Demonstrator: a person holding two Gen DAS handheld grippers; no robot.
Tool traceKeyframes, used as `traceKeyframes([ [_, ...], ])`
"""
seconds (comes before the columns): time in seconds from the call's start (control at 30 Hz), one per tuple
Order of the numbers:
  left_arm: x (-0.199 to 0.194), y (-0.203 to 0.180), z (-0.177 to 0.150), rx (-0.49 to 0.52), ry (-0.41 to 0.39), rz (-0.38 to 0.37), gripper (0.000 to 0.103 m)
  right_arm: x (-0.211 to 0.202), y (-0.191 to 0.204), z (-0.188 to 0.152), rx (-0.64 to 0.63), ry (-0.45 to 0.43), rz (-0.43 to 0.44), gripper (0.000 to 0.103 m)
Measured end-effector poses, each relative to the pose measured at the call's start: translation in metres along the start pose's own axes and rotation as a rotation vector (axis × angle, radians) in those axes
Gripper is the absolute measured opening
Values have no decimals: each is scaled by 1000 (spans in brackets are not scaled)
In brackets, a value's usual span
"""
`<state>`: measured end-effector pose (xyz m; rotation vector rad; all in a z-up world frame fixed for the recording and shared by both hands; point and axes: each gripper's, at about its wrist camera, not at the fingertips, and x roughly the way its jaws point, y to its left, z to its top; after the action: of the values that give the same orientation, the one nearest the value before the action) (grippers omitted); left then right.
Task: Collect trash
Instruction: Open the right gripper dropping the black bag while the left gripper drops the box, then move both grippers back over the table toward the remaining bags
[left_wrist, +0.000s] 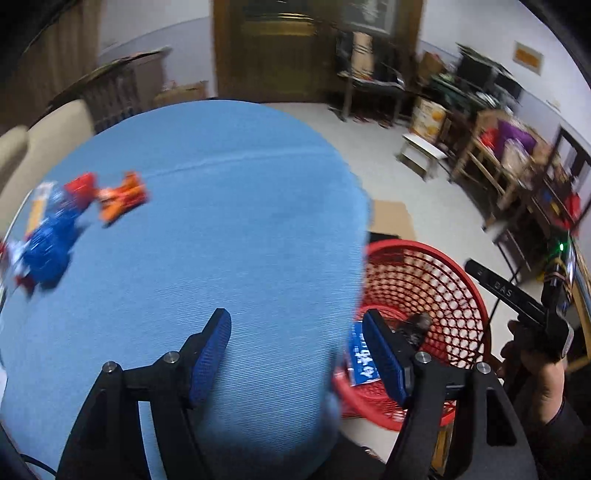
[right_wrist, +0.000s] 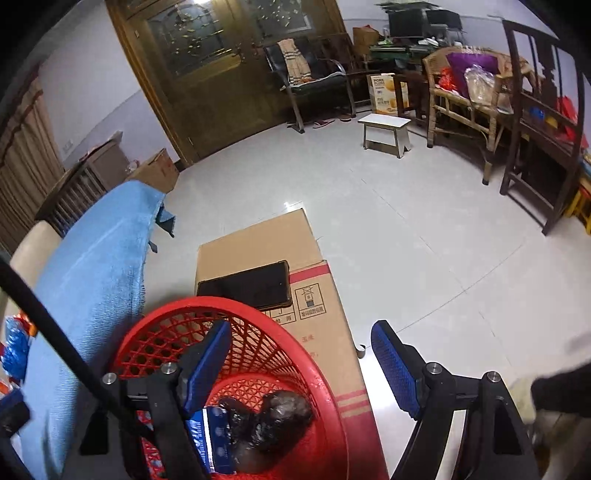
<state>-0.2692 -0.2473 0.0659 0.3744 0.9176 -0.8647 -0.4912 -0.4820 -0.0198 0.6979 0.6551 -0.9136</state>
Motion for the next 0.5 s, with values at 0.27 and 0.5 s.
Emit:
traceKeyframes([
  [0.27, -24, 81, -19, -192, -49, 64, 75, 16, 13, 4, -62, -13, -39, 81],
  [0.5, -36, 152, -32, -317, -75, 141, 78, -2, 14, 3, -105, -31, -110, 81],
])
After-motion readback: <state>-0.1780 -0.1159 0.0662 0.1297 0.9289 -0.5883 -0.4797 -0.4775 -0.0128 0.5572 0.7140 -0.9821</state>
